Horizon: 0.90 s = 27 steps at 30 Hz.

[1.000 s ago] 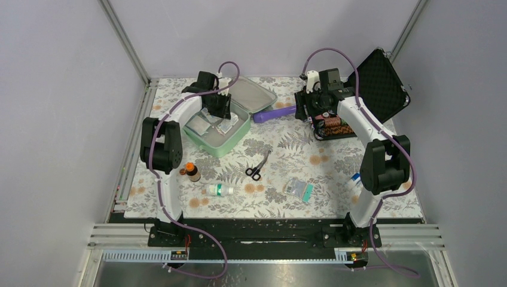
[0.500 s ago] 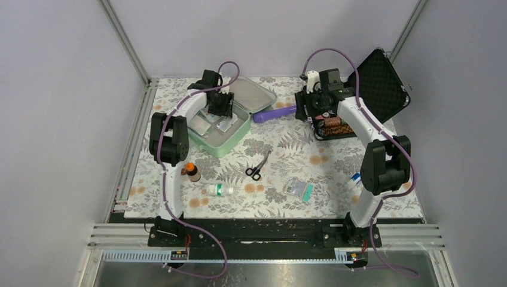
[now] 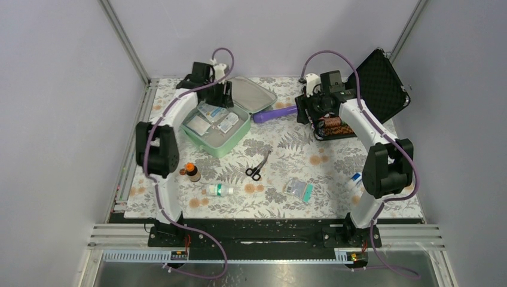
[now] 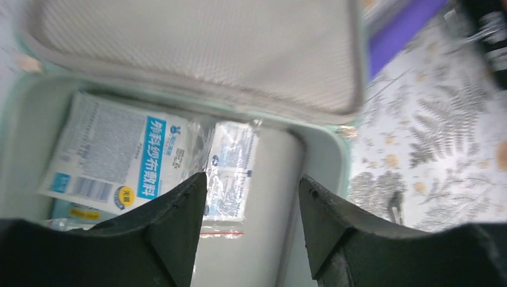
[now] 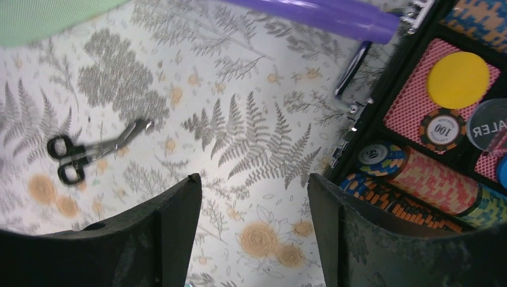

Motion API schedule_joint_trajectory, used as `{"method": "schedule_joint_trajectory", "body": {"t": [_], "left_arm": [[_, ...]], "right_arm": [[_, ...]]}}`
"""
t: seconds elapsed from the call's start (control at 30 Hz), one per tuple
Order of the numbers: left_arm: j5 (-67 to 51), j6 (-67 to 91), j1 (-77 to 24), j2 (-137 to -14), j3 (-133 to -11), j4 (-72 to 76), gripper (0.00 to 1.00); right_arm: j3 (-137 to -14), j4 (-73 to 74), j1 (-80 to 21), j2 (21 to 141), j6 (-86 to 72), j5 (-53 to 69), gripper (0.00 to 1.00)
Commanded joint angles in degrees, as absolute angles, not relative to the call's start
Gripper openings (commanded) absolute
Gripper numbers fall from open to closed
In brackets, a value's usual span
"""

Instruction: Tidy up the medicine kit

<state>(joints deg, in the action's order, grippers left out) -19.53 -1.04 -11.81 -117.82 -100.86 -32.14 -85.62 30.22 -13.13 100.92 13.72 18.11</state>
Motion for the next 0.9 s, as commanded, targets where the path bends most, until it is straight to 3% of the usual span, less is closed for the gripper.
{"method": "schedule_joint_trajectory", "body": {"t": [0.0, 0.1, 0.27, 0.47, 0.6, 0.7, 0.87], "left_arm": [[-24.49, -0.7, -11.51, -105.22, -97.13, -21.49, 0.58], [-23.59, 2.05, -11.51, -101.78, -93.91, -19.36, 0.59], [-21.1, 9.95, -11.51, -99.48, -90.25, -21.15, 0.59], [-18.89, 14.63, -11.44, -95.55, -83.75, -20.26, 0.58], [-15.67, 16.43, -11.27, -93.69, -81.79, -20.65, 0.59], [-14.34, 16.71, -10.66, -92.03, -80.78, -20.65, 0.59], [-12.36, 16.79, -8.5, -90.24, -80.57, -20.99, 0.6]], "right_arm": [[-82.97, 37.67, -13.01, 95.97, 25.51, 24.65, 0.72], [-79.23, 44.56, -13.41, 94.69, 35.82, 28.92, 0.73], [-68.91, 47.92, -17.77, 92.33, 45.85, 25.29, 0.72], [-64.24, 44.41, -23.6, 91.81, 46.05, 21.73, 0.72], [-63.2, 43.51, -27.01, 93.23, 45.79, 20.22, 0.78], [-63.13, 43.51, -29.17, 94.22, 45.01, 20.13, 0.99], [-61.75, 43.62, -32.04, 94.93, 46.43, 19.06, 0.99]]}}
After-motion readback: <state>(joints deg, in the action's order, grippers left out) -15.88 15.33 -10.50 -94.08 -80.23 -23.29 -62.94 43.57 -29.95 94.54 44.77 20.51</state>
